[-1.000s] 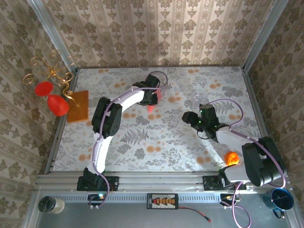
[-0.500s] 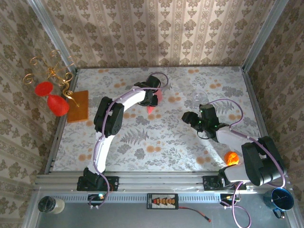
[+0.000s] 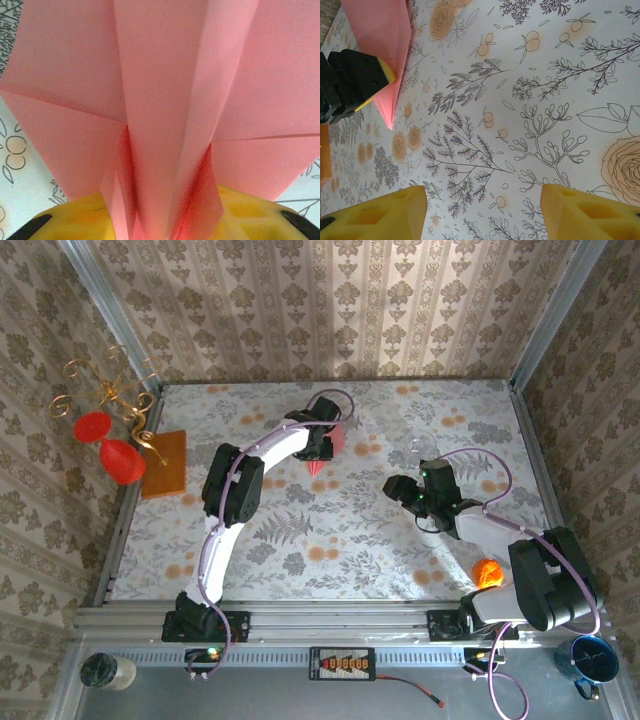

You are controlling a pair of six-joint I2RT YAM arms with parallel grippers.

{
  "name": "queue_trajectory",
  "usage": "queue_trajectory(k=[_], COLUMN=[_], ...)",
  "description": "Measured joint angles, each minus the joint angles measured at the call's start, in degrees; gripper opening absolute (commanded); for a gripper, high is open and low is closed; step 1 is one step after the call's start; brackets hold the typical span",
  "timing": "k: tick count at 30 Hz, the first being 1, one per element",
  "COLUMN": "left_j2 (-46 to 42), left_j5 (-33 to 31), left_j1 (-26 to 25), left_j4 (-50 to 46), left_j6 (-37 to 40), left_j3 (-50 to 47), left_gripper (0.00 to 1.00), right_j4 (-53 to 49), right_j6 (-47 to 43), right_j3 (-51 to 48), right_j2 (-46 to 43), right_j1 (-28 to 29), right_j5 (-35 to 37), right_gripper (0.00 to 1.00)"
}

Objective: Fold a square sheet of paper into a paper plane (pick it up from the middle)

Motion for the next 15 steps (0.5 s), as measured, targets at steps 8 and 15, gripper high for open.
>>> queue_trajectory(k=[8, 15], left_j2=[1.16, 1.36], left_j5=[-2.62, -4.83], left_j1=[-0.07, -0.07], left_j4=[-0.66, -0.57], left_j6=[-3.5, -6.36], left_j3=[1.68, 1.81], left_gripper=[0.43, 0.45], right_j4=[-0.37, -1.14], right_j6=[-0.02, -0.04], right_j3=[0.0, 0.0], right_j2=[0.0, 0.0], right_j1=[-0.04, -0.11], right_j5=[0.0, -0.02], right_gripper=[0.63, 0.63])
